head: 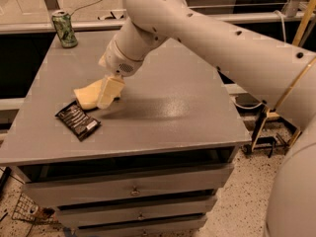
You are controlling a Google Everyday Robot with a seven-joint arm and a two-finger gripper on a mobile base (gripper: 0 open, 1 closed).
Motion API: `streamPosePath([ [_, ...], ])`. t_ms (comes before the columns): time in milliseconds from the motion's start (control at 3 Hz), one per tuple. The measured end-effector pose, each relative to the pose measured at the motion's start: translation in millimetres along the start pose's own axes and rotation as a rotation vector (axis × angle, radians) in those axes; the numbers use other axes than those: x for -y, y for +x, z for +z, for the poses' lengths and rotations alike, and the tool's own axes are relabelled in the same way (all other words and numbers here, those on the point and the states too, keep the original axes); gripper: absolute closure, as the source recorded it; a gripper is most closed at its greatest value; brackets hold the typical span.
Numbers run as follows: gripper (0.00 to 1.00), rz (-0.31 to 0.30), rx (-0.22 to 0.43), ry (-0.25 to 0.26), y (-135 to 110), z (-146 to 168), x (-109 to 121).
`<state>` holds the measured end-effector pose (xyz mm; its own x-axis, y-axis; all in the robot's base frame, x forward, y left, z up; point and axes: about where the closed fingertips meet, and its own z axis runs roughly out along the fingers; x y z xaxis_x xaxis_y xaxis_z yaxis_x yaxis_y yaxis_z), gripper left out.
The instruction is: Move sponge near rxbar chocolate
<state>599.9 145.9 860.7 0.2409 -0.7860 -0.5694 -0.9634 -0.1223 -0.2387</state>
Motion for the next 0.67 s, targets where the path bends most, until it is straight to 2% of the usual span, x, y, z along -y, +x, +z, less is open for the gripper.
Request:
streamPosePath([
  [333, 0.00, 0.000, 0.000, 0.000, -0.1, 0.1, -0.1],
  [667, 0.00, 0.013, -0.070, 0.012, 12.0, -9.9, -3.9],
])
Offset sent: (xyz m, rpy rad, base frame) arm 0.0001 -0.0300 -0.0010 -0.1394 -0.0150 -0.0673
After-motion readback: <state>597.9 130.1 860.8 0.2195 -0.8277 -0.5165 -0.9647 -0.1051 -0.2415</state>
